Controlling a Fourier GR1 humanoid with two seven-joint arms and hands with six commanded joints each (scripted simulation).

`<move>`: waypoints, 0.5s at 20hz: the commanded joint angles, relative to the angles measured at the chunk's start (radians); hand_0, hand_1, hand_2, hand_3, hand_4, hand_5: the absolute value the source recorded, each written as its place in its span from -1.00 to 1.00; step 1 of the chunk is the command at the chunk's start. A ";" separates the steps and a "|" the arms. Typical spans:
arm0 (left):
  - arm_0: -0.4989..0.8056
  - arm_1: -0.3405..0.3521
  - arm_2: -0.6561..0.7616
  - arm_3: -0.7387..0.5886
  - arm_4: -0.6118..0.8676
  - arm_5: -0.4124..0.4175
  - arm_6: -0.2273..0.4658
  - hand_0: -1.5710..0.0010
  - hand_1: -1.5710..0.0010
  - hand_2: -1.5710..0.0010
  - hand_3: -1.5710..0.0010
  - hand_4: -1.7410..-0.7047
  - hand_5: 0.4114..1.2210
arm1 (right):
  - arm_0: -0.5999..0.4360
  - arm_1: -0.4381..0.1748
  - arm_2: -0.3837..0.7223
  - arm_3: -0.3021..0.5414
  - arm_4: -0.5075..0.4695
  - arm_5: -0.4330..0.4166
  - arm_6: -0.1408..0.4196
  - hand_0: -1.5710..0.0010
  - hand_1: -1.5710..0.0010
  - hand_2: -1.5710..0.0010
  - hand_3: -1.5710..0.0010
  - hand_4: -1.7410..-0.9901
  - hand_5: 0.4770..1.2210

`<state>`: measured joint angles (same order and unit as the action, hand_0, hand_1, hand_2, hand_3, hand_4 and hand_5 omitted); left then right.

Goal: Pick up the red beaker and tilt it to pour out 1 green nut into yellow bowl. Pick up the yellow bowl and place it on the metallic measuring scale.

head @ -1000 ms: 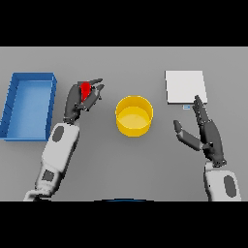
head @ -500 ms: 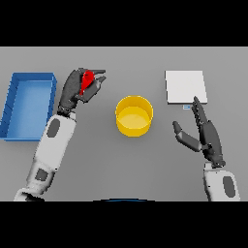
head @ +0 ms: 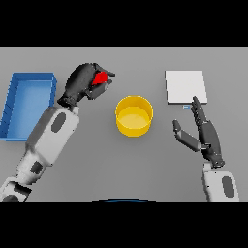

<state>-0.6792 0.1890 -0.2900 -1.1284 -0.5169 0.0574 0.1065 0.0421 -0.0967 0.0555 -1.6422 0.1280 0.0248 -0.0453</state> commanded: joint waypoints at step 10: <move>-0.214 0.111 -0.311 0.108 -0.216 -0.287 0.049 -1.00 -1.00 -1.00 -1.00 -0.74 0.97 | -0.001 0.008 -0.003 -0.007 -0.012 0.001 0.006 1.00 1.00 1.00 1.00 0.22 -0.46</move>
<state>-0.8931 0.2997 -0.6005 -1.0209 -0.7305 -0.2299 0.1557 0.0411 -0.0889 0.0520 -1.6496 0.1157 0.0252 -0.0404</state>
